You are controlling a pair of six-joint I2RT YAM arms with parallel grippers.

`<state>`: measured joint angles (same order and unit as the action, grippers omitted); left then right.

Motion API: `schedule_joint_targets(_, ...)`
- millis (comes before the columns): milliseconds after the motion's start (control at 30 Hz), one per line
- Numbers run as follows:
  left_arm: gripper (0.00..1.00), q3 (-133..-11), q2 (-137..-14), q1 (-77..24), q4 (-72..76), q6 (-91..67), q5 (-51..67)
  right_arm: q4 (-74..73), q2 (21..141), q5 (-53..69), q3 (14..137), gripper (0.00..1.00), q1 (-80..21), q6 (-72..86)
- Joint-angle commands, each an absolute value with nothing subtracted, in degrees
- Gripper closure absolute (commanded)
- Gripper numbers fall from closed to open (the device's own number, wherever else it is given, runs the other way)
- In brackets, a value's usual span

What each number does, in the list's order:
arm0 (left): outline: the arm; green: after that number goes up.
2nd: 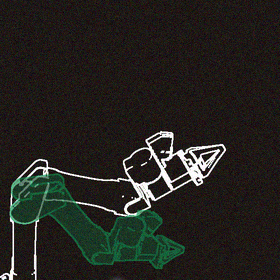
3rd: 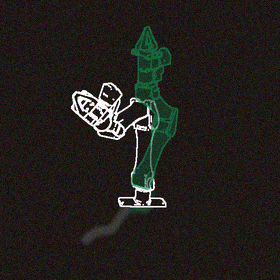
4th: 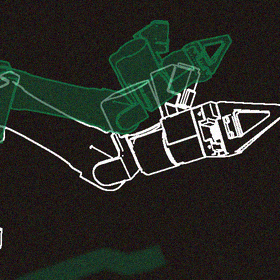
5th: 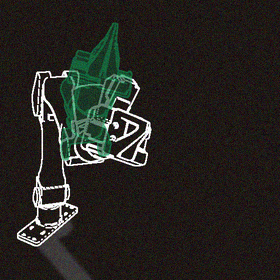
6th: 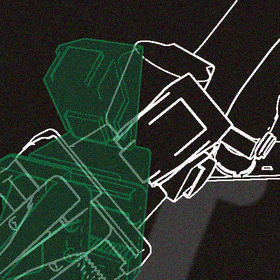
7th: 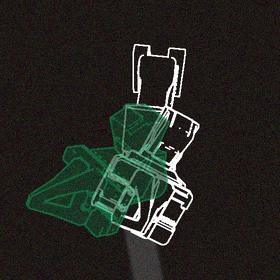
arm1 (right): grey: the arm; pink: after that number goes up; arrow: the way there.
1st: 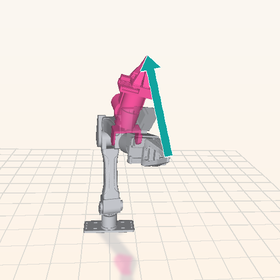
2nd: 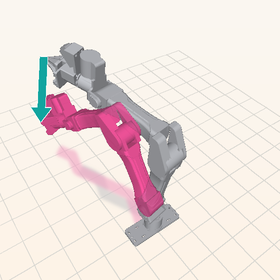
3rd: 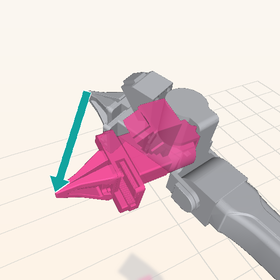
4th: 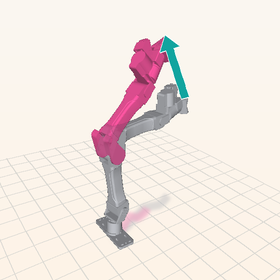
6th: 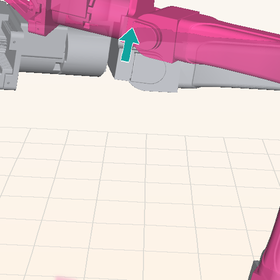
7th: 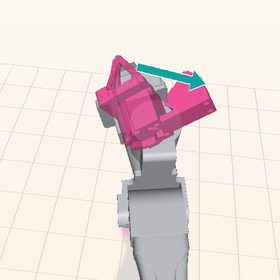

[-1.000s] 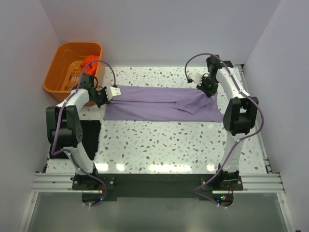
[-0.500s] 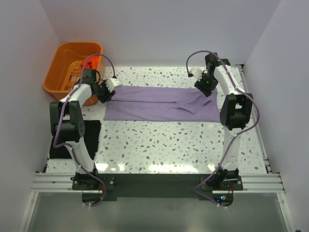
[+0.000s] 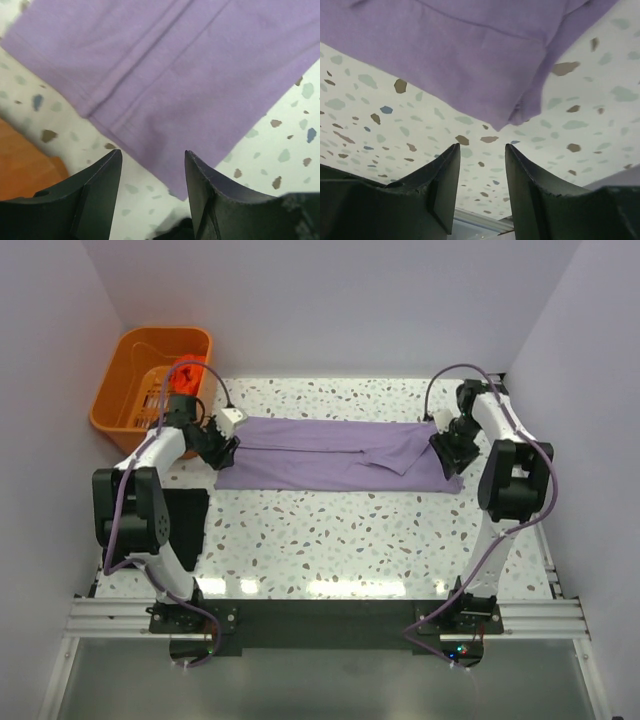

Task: Fold and stack the t-shirts
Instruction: Fold the tshirt

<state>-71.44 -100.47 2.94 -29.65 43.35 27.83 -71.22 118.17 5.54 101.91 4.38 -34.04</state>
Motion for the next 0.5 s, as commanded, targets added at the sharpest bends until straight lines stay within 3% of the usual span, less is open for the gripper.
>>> schedule_joint_targets(0,0.43,-69.2,-101.1,2.5,-29.7,38.8,28.1,-66.6,115.7,4.8,96.4,0.56,4.0,-29.5)
schedule_joint_targets(200,0.45,-67.2,-104.8,1.9,-28.2,37.1,25.6,-61.0,118.3,1.2,92.1,0.65,4.8,-27.7)
schedule_joint_targets(467,0.51,-64.9,-108.6,1.4,-27.7,35.2,19.4,-53.5,122.1,-8.7,90.9,1.00,5.0,-25.0)
